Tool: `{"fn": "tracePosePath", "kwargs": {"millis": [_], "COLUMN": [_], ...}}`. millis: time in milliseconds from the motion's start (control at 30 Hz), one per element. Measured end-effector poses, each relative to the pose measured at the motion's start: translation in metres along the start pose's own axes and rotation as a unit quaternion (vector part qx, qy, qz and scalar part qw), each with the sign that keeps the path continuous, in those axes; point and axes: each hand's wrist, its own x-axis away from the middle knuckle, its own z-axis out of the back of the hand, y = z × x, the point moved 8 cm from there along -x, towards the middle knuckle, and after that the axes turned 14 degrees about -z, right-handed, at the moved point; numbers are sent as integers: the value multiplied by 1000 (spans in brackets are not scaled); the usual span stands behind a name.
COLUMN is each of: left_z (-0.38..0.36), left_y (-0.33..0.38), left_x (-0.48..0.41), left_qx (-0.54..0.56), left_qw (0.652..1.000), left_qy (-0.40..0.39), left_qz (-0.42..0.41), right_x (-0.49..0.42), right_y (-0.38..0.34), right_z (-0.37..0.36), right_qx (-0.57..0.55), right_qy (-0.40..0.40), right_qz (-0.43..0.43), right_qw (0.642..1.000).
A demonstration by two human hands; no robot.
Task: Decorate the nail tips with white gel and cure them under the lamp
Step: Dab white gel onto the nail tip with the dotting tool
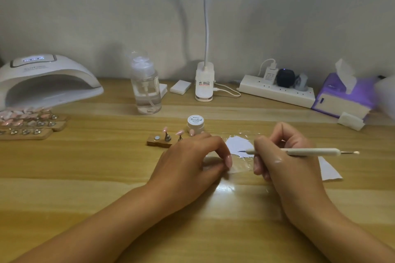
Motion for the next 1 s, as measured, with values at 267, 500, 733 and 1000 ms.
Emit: {"fn": "tracePosePath", "kwargs": {"millis": [267, 500, 733, 1000], "left_z": [1, 0, 0, 1], "left_y": [1, -1, -1, 0], "left_x": [1, 0, 0, -1], "left_qx": [5, 22, 18, 17], "left_qw": [1000, 1000, 1000, 1000], "left_qy": [9, 3, 9, 13], "left_qz": [1, 11, 11, 6], "right_x": [-2, -2, -2, -2], "right_y": [10, 12, 12, 11], "right_z": [-4, -9, -12, -10], "right_qx": [45, 68, 69, 51], "right_qy": [-12, -31, -41, -37], "right_qz": [-19, -22, -21, -18], "right_qw": [999, 997, 997, 998]}}
